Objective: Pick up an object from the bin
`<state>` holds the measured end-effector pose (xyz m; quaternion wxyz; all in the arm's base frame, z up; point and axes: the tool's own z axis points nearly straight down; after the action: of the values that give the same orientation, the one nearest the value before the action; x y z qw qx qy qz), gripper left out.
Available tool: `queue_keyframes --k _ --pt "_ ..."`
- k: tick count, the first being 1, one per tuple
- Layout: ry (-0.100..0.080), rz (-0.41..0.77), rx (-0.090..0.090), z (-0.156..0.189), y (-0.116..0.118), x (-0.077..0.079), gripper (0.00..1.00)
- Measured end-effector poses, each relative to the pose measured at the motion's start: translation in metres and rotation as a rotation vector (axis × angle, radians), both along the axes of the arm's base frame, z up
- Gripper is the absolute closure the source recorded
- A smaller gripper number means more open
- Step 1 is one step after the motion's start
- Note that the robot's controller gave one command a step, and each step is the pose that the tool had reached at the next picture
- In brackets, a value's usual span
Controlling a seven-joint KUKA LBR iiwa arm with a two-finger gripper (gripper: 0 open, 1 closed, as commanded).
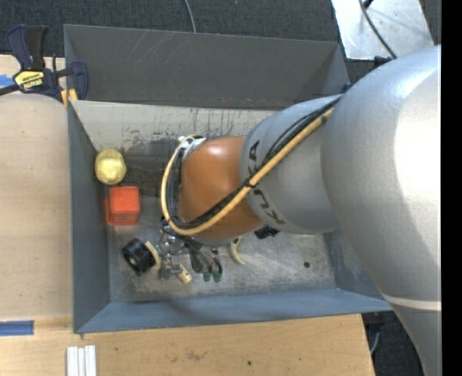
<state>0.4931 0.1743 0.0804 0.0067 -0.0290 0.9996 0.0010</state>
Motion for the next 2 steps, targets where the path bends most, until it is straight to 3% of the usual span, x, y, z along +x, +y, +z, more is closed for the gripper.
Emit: queue_keyframes --k 2 --pt "0.000 0.002 0.000 0.0002 0.0001 -0.0001 1.00"
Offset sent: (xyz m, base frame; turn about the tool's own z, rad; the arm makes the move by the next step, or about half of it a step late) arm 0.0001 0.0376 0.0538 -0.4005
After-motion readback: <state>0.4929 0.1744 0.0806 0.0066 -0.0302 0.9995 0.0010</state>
